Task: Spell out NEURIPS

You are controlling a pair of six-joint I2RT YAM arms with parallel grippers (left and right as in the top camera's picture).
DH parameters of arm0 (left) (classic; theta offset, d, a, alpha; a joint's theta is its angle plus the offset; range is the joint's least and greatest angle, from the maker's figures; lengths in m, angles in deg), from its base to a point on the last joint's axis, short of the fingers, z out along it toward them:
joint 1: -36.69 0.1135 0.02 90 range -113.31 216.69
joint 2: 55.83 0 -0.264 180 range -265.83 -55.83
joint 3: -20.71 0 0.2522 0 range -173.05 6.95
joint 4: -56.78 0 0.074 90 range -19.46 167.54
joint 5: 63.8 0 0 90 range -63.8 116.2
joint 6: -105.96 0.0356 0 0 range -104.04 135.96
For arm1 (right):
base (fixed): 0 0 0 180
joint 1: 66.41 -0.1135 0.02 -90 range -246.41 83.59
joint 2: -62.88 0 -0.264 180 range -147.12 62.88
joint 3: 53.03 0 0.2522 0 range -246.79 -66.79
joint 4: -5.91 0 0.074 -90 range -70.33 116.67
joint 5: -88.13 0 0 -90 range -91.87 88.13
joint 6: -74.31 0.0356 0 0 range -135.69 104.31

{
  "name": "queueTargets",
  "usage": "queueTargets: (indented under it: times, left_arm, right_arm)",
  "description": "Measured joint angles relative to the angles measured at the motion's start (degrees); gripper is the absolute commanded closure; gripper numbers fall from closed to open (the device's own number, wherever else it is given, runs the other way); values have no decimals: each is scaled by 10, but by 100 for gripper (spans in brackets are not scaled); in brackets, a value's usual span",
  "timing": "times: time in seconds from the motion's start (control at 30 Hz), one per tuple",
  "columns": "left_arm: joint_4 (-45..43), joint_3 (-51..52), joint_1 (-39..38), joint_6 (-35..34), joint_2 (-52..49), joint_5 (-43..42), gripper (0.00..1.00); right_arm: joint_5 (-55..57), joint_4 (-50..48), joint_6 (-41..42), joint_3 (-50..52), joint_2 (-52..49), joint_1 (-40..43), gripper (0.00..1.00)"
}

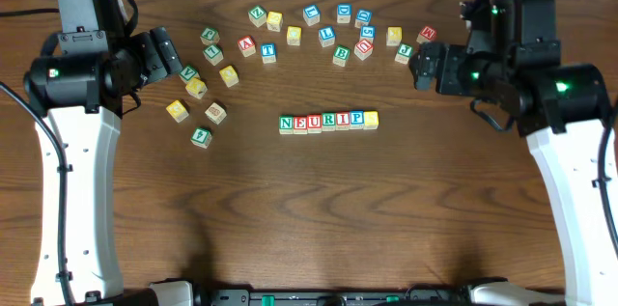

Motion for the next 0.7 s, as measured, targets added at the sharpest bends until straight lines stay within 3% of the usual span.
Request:
queueTargets:
  times: [0.7]
  left_arm:
    - [0,0,0,0,0,0,2]
  right_arm:
    - [66,-37,-6,0,2,0,1]
